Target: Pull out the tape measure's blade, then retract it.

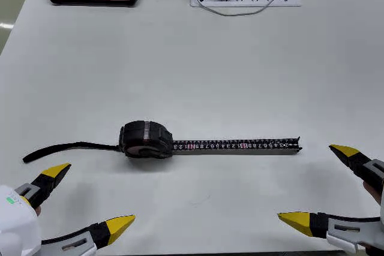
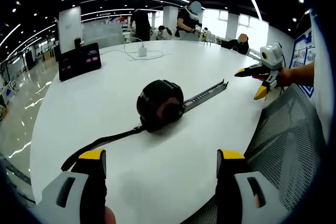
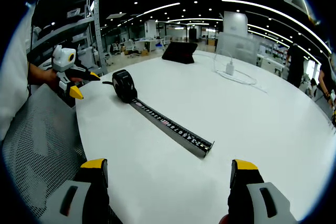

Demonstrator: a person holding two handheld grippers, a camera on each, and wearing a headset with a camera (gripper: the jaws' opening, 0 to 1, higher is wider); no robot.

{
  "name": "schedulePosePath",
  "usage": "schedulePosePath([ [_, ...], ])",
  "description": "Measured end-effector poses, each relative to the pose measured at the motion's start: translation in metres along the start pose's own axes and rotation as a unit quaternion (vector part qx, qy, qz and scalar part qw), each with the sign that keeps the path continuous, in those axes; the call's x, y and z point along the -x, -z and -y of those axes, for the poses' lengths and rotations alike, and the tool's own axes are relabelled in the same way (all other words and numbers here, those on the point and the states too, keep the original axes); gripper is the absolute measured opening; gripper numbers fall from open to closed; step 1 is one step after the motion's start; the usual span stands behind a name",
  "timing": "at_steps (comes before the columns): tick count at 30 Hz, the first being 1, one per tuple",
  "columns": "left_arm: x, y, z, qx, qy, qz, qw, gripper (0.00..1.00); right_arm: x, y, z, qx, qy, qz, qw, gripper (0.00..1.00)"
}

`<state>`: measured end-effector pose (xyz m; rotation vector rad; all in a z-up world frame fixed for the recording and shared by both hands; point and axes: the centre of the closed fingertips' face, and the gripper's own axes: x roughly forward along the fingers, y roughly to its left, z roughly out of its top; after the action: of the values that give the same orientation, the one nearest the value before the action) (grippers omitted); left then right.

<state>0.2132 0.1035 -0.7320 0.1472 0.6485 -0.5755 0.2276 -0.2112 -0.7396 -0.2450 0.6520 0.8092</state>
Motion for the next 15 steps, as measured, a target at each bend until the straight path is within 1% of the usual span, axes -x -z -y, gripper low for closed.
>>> schedulePosePath([
  [5,0.0002,-0.0006,-0.0013,0.000,0.001,0.001,1.0000,0.86,-0.0014,0.0010,-0.0012,0.003,-0.004,-0.005,1.0000,0.99],
  [15,0.0009,-0.0013,-0.0010,0.004,0.000,0.002,1.0000,0.86,-0.0008,0.0017,-0.0039,0.004,-0.009,-0.009,0.9999,0.99],
])
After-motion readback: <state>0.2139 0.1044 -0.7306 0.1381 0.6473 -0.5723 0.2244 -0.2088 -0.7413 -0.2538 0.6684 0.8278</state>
